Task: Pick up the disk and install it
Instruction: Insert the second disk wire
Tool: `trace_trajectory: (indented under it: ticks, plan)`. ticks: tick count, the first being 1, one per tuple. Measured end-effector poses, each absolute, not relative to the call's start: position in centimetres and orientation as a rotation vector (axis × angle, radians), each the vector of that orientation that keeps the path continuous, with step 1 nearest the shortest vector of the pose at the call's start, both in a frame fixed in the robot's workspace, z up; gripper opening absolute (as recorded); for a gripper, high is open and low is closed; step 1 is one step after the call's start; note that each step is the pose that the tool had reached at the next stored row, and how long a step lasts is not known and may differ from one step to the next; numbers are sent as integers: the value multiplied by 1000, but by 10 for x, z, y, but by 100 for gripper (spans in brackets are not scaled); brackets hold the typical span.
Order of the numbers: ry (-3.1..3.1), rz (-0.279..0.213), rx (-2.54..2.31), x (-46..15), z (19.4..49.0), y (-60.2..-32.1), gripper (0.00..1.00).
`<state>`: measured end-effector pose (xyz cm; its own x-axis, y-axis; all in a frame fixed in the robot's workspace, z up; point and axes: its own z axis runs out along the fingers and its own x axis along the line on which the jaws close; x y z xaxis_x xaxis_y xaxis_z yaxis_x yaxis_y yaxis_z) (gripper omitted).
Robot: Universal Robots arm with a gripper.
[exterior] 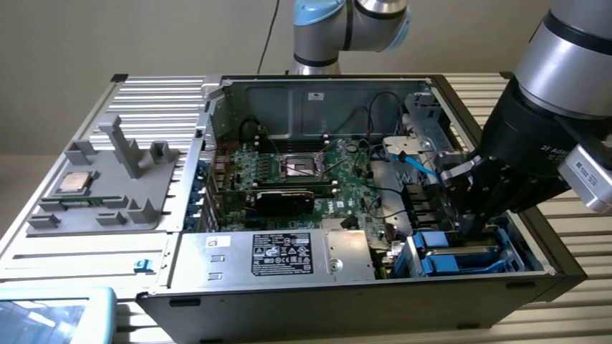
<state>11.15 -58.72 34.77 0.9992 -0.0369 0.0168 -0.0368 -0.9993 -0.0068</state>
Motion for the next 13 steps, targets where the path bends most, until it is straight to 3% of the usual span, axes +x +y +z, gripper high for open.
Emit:
trace_trajectory:
  ticks: [13]
  plan:
    - [58,-26,-3131,111,338,-587,11]
